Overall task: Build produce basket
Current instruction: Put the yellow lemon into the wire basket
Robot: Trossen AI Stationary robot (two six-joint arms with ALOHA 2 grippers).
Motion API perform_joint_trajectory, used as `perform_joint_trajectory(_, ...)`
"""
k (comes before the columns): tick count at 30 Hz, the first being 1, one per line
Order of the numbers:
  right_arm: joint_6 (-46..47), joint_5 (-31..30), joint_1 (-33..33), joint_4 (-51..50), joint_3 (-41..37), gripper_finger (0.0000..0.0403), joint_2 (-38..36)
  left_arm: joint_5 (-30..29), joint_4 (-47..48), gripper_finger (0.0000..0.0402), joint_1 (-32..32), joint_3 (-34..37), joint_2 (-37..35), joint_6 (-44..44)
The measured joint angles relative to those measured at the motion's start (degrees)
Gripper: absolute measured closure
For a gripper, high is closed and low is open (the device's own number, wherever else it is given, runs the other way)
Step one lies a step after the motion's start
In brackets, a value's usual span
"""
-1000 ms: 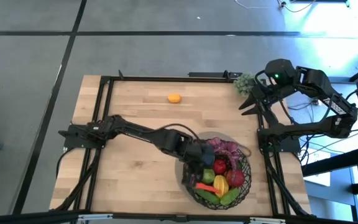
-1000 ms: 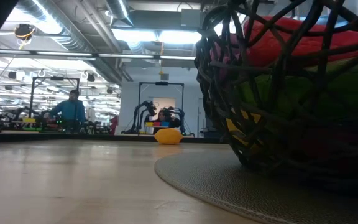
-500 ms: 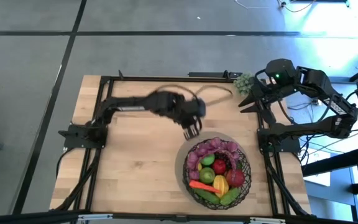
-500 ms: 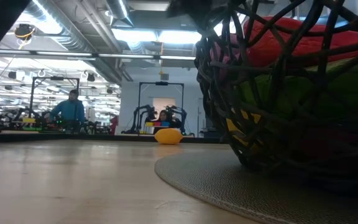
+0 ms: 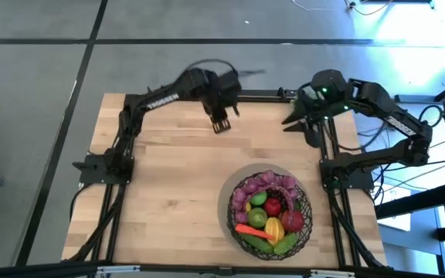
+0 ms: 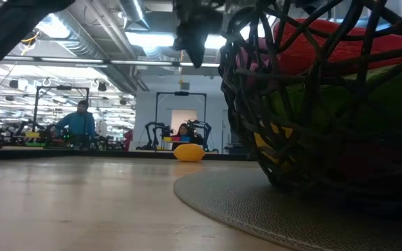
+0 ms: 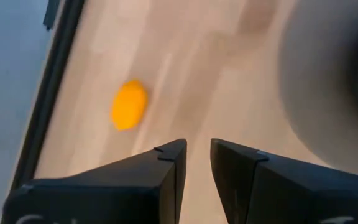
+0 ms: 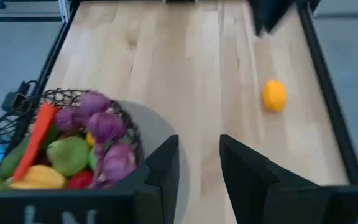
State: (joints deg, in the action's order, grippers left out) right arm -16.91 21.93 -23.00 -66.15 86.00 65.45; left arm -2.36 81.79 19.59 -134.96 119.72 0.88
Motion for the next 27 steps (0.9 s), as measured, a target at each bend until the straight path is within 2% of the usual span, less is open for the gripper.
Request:
perform_joint_trajectory(5,-1.68,-0.09,0.00,4.29,0.00,0.0292,2.57,2.72,1.56,0.0340,7.04,0.00,0.00,-4.74)
perform_joint_trajectory(12,5.17,-7.28,-0.01,5.55,0.02,0.0292,7.26,2.96,1.51,0.0340,13.00,0.00,0.00,-7.91)
perform_joint_trajectory(22,5.87,-8.85,0.00,9.04,0.02,0.0289,14.10,3.28,-0.24,0.0336,14.65,0.00,0.02,-16.47)
perform_joint_trajectory(27,4.18,-11.23,-0.02,9.23,0.02,0.0283,16.01,8.86,-2.45,0.0335,14.47,-0.08,0.60,-17.62)
